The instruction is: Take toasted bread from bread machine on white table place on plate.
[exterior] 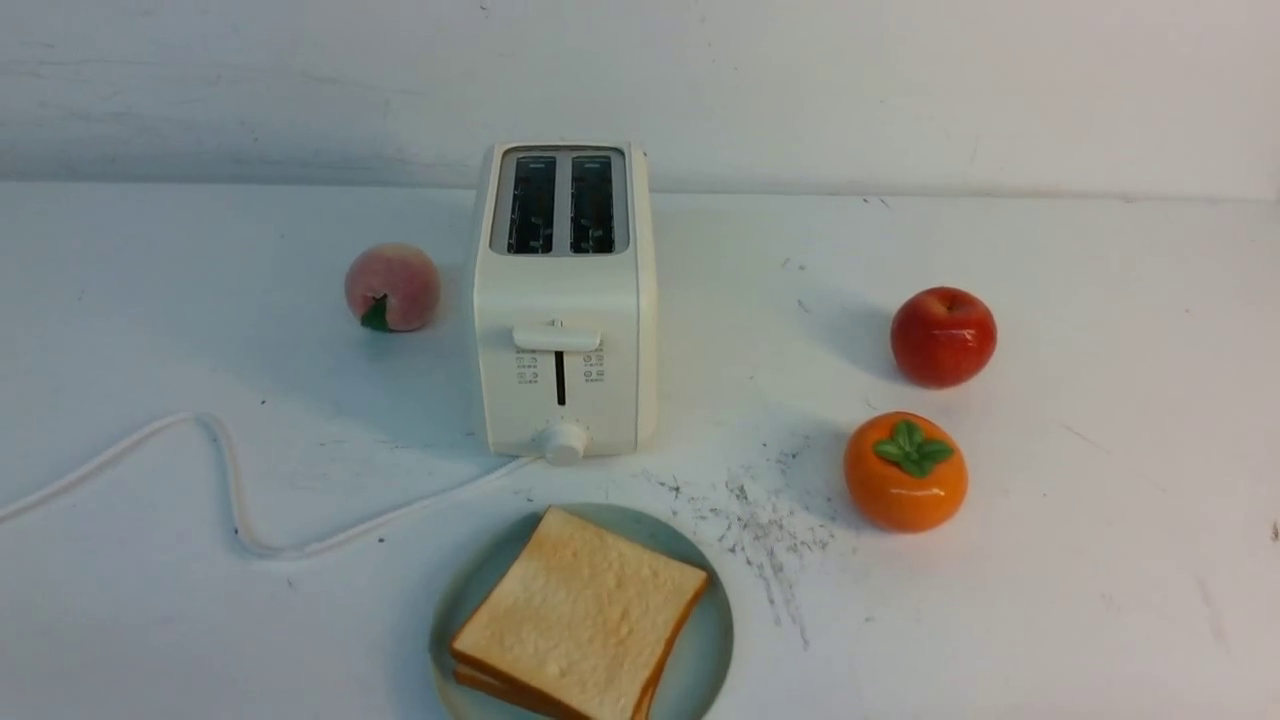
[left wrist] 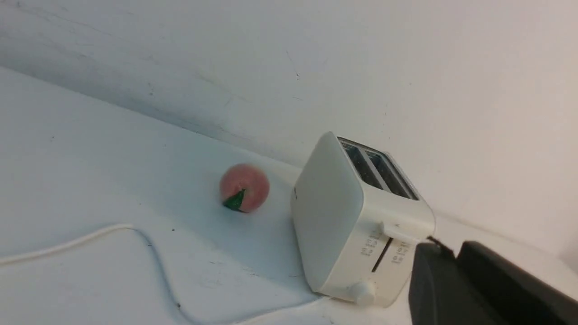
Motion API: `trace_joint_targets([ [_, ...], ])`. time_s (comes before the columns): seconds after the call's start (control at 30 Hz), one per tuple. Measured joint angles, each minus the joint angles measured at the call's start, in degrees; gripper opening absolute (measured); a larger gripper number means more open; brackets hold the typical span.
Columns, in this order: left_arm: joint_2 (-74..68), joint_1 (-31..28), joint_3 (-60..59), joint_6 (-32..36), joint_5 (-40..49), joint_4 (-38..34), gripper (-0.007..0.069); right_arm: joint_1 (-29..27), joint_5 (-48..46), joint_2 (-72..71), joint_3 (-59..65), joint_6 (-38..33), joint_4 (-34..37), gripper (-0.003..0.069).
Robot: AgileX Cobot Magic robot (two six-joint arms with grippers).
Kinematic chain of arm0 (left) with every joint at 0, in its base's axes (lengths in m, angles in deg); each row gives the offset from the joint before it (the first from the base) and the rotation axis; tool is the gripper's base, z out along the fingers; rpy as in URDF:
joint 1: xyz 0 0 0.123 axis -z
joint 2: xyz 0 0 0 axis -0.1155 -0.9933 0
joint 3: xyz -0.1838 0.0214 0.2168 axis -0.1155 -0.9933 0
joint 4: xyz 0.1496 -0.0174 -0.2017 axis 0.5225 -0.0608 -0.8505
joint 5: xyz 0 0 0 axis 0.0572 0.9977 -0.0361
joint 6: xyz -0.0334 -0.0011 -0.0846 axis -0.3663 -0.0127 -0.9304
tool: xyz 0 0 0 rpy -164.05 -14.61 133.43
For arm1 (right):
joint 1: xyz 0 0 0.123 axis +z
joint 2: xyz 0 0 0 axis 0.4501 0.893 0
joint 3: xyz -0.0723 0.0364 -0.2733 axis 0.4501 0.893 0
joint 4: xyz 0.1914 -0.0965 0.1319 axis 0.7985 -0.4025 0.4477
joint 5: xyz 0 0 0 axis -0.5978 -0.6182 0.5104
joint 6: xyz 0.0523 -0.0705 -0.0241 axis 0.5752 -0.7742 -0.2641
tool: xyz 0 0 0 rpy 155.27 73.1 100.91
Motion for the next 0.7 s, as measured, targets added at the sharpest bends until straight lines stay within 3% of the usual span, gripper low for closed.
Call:
trace_joint_targets([
  [0.4,-4.4,-0.1,-10.1,0.0,-0.8,0.5,0.007,0.0,0.0,0.0,0.0,0.0,0.0,0.0135],
  [0.7,-1.7,-0.2,-23.4,-1.8,-15.8,1.6,0.0074,0.0,0.0,0.0,0.0,0.0,0.0,0.0141],
])
